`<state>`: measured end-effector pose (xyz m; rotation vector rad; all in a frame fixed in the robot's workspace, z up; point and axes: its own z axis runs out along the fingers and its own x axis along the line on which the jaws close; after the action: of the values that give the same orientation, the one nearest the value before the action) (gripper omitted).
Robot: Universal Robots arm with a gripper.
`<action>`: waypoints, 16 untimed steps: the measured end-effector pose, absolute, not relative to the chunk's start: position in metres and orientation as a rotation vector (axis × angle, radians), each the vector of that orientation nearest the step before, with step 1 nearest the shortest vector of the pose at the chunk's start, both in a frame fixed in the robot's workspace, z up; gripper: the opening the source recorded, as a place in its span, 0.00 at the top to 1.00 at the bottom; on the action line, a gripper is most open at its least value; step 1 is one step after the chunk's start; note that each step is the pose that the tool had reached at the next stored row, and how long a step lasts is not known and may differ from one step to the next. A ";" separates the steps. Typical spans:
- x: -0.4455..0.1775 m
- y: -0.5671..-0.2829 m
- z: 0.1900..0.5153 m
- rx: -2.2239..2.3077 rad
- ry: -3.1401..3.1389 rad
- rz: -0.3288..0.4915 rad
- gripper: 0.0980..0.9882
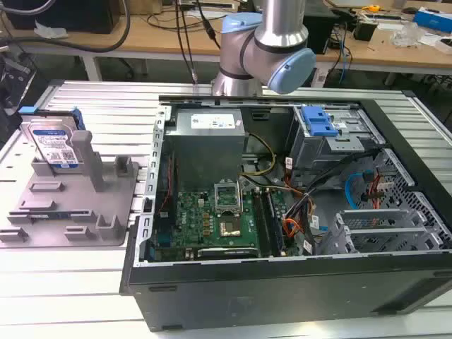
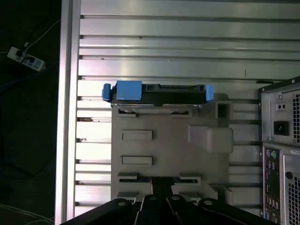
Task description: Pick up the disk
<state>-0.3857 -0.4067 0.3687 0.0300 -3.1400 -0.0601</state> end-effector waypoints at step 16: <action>-0.386 -0.407 0.369 0.038 -3.140 -0.060 0.99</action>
<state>-0.3858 -0.4068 0.3687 0.0380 -3.1399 -0.0599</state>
